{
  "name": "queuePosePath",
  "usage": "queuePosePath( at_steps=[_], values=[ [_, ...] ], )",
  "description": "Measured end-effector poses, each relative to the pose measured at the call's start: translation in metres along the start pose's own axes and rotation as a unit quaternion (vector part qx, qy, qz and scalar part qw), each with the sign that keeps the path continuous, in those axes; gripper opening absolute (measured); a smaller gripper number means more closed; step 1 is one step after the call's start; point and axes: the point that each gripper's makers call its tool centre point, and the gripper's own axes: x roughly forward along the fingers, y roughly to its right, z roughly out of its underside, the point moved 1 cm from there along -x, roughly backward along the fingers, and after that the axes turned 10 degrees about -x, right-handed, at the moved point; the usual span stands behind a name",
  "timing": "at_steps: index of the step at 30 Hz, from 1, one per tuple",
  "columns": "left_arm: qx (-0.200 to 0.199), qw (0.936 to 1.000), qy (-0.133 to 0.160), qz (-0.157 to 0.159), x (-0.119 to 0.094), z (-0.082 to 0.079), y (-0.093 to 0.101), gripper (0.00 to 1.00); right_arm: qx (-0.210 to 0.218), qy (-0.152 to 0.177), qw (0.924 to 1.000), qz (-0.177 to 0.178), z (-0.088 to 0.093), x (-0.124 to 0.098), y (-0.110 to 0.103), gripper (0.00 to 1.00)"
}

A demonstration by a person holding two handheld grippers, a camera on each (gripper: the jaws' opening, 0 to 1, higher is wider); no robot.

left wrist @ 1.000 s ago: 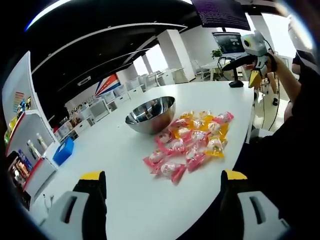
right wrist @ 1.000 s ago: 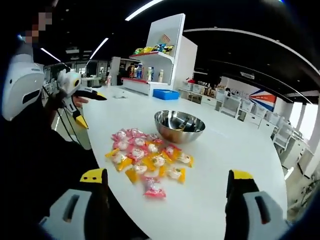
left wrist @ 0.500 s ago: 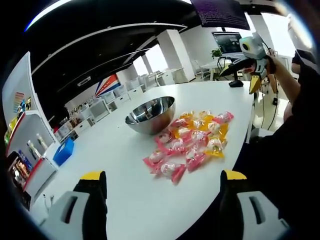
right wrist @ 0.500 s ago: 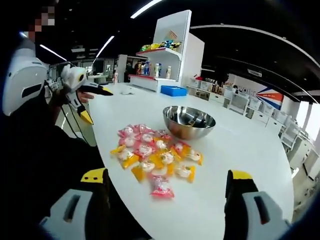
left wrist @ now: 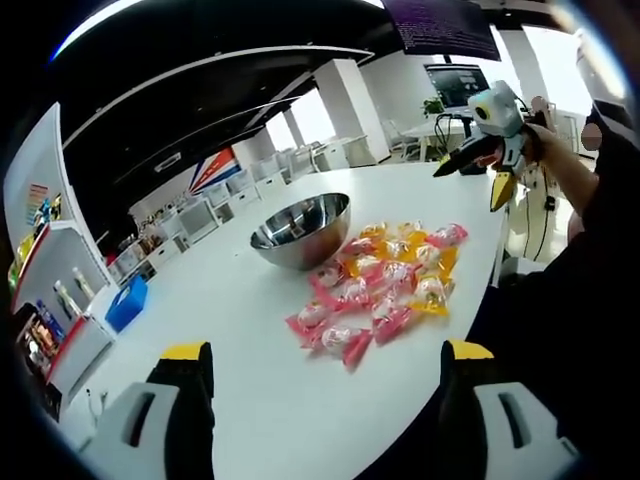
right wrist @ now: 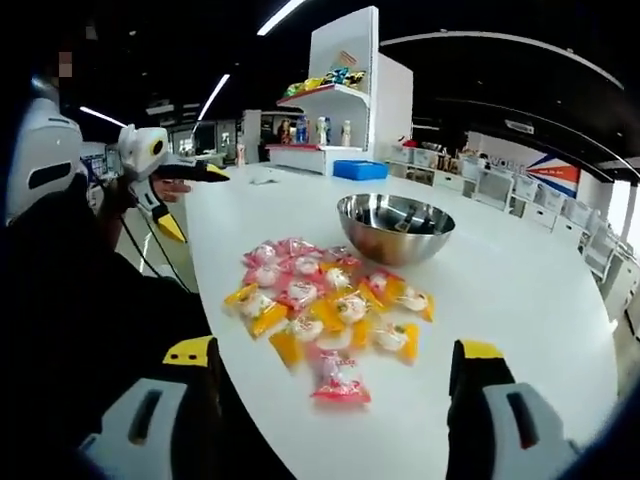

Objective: Pick up the marshmallows scattered on the table and place them into the bowl on the table

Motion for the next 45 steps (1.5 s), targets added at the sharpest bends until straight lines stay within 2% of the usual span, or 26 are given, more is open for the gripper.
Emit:
queuePosePath(
  at_steps=[4, 5, 7, 10, 16, 21, 27, 30, 35, 40, 45],
  values=[
    [0.001, 1.0, 0.002, 0.003, 0.0, -0.001, 0.001, 0.92, 0.026, 0.027, 0.9979, -0.053, 0.0, 0.014, -0.008, 0.89],
    [0.002, 1.0, 0.001, 0.003, 0.0, -0.001, 0.001, 0.92, 0.035, 0.024, 0.9975, -0.056, 0.005, 0.018, -0.007, 0.88],
    [0.002, 1.0, -0.001, 0.001, 0.0, 0.0, 0.001, 0.92, 0.025, 0.016, 0.9973, -0.066, 0.011, 0.022, -0.008, 0.86],
    [0.001, 1.0, -0.002, 0.001, 0.0, 0.001, 0.0, 0.92, 0.033, 0.002, 0.9971, -0.068, 0.021, 0.031, -0.006, 0.83],
    [0.002, 1.0, -0.003, 0.004, 0.002, 0.001, 0.003, 0.92, 0.053, 0.013, 0.9963, -0.066, 0.025, 0.039, 0.0, 0.81],
    [0.002, 1.0, -0.004, 0.004, 0.002, 0.002, 0.002, 0.92, 0.04, -0.018, 0.9965, -0.072, 0.039, 0.043, -0.006, 0.73],
    [0.005, 0.9999, -0.01, 0.006, 0.003, 0.004, 0.005, 0.92, 0.051, -0.008, 0.9957, -0.077, 0.038, 0.044, -0.006, 0.64],
    [0.005, 0.9999, -0.007, 0.008, 0.002, 0.003, 0.006, 0.92, 0.032, -0.024, 0.9964, -0.075, 0.046, 0.047, -0.005, 0.64],
    [0.004, 1.0, -0.006, 0.004, 0.001, 0.004, 0.004, 0.92, 0.036, -0.017, 0.9958, -0.083, 0.046, 0.049, -0.007, 0.54],
    [0.006, 0.9999, -0.007, 0.007, 0.001, 0.004, 0.005, 0.92, 0.022, -0.02, 0.996, -0.084, 0.051, 0.05, -0.006, 0.52],
    [0.005, 0.9999, -0.007, 0.006, 0.002, 0.004, 0.004, 0.91, 0.022, -0.013, 0.9957, -0.09, 0.049, 0.05, -0.008, 0.41]
  ],
)
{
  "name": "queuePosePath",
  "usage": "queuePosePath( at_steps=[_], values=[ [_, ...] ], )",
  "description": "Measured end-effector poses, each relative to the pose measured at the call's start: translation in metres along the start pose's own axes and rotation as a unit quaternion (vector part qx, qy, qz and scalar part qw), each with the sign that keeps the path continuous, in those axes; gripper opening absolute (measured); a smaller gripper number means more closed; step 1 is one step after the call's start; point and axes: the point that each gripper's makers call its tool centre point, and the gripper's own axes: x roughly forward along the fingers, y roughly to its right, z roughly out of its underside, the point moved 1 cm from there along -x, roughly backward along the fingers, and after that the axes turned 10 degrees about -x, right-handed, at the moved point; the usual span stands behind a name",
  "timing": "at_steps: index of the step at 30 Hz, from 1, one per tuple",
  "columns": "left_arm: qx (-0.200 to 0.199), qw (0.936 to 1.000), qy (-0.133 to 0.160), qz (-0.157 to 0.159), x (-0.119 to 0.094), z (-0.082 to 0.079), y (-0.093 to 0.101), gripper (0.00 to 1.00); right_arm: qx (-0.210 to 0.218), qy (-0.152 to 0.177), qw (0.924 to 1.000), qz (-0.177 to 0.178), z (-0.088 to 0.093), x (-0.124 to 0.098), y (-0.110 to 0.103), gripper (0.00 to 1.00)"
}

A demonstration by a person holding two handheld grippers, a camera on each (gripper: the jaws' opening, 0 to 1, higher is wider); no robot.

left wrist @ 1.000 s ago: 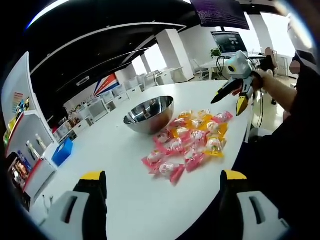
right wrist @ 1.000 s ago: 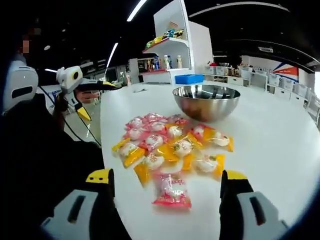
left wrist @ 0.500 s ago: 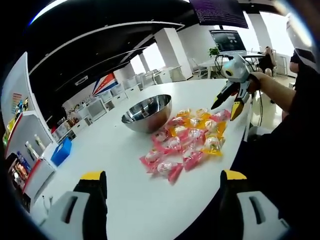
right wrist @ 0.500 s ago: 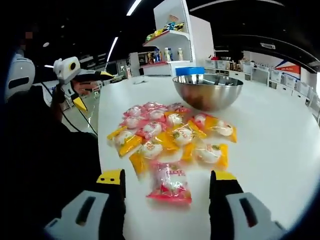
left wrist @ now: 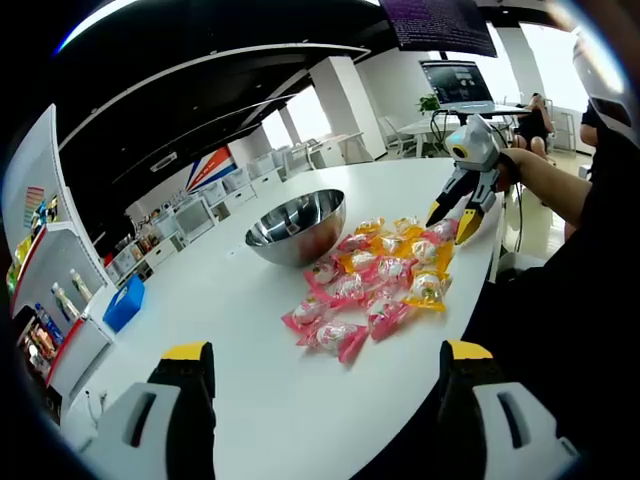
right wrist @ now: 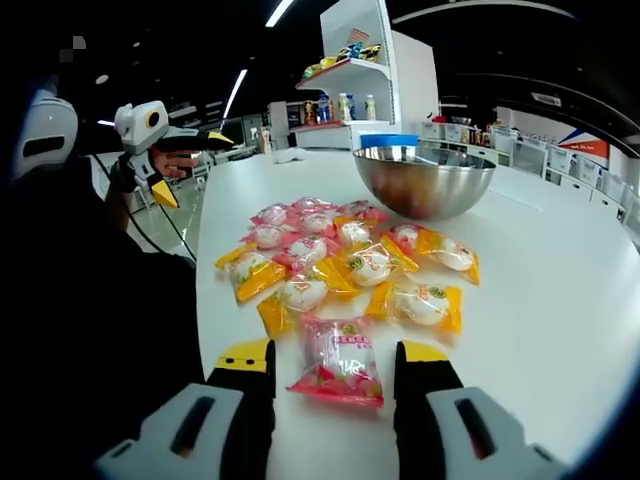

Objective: Pick up the marshmallows scattered on the table and place them into the bowl on the table

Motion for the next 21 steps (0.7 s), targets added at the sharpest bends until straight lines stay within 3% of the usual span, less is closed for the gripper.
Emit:
queuePosePath(
  at_steps=[21],
  values=[
    [0.006, 0.9999, 0.015, -0.004, -0.0015, -0.0063, -0.0005, 0.9, -0.033, 0.0, 0.9994, -0.006, -0.0014, 0.0038, -0.0092, 0.32]
  ],
)
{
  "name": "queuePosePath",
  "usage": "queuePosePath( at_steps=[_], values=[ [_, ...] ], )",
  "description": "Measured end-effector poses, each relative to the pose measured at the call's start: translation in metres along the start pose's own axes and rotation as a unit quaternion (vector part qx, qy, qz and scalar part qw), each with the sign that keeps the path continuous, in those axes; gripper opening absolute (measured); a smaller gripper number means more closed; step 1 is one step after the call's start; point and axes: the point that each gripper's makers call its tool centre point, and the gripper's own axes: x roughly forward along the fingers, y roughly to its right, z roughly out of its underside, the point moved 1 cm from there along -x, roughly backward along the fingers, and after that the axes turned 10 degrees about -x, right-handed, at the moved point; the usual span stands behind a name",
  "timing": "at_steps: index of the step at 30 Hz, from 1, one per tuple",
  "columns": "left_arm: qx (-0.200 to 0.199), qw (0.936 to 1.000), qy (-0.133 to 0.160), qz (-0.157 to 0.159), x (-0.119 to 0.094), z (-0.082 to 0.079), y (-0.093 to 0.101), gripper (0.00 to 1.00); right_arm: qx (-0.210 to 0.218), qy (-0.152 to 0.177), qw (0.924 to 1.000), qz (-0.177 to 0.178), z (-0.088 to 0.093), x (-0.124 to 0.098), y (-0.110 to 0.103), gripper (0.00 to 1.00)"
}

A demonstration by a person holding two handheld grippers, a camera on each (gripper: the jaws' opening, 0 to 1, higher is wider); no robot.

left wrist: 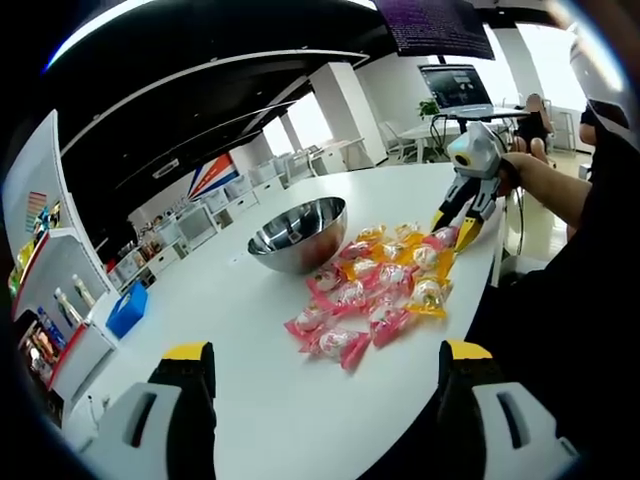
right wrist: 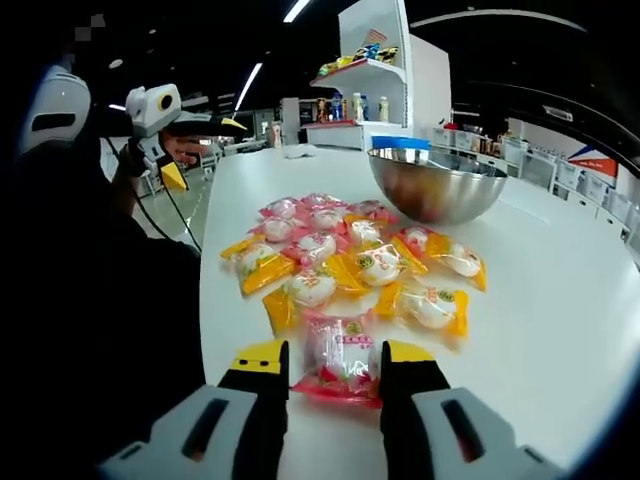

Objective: Pick up the marshmallows scattered on the table and place them into the bowl on the table

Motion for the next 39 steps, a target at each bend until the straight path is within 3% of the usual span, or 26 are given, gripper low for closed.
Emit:
queuePosePath(
  at_steps=[20, 34, 39],
  values=[
    [0.001, 1.0, 0.002, -0.003, -0.0005, -0.0018, -0.0014, 0.9, 0.03, 0.007, 0.9995, -0.01, 0.0008, -0.002, -0.0054, 0.17],
    [0.001, 1.0, 0.001, -0.004, -0.0015, -0.0005, -0.0015, 0.9, 0.044, 0.005, 0.999, -0.005, 0.0009, -0.0017, -0.0059, 0.16],
    [0.001, 1.0, -0.002, -0.001, -0.0013, 0.0007, -0.0001, 0.9, 0.034, -0.01, 0.9994, 0.0, 0.0014, -0.0034, -0.0063, 0.16]
  ],
)
